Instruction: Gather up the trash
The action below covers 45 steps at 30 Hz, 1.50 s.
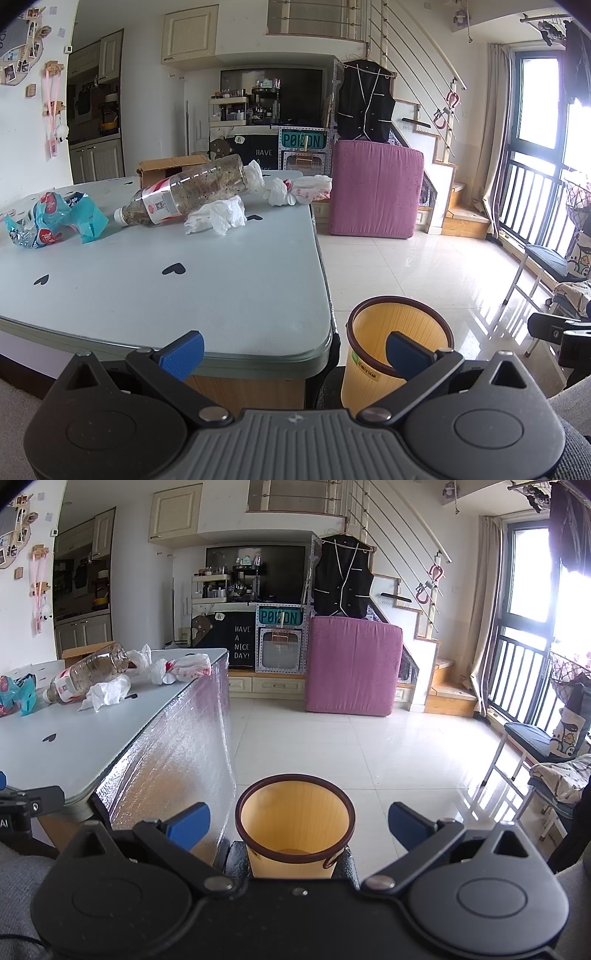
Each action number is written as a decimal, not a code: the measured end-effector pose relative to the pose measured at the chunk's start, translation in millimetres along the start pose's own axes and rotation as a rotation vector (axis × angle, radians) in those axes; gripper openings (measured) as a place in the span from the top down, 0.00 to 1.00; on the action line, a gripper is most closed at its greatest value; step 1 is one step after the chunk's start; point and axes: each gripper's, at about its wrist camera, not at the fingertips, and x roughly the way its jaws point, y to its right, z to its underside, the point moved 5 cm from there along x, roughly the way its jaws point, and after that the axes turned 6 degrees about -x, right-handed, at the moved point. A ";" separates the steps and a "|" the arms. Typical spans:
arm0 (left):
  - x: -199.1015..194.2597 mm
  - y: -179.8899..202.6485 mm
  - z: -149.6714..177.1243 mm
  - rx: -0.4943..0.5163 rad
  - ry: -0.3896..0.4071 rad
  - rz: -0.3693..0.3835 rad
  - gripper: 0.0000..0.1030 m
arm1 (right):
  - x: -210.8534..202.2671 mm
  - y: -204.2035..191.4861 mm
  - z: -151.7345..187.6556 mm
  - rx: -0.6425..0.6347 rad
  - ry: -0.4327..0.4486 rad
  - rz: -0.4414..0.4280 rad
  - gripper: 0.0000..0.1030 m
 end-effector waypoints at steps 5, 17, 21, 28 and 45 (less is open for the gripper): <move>-5.3 0.4 0.2 -0.001 0.001 0.000 0.00 | 0.0 -0.4 -0.2 -0.001 0.000 0.000 0.00; -4.6 -0.3 0.0 0.000 0.002 0.001 0.00 | -0.3 -0.5 -0.1 -0.001 0.000 0.001 0.00; -4.9 -0.3 0.0 -0.001 0.002 0.000 0.00 | -0.4 -0.6 -0.1 -0.002 0.001 0.001 0.00; -4.7 -0.4 0.0 -0.001 0.002 0.001 0.00 | -0.1 -0.8 -0.3 -0.002 0.001 0.001 0.00; -9.4 -4.9 -8.6 -0.010 0.037 -0.009 0.00 | 1.8 0.7 -2.3 -0.011 0.010 -0.003 0.00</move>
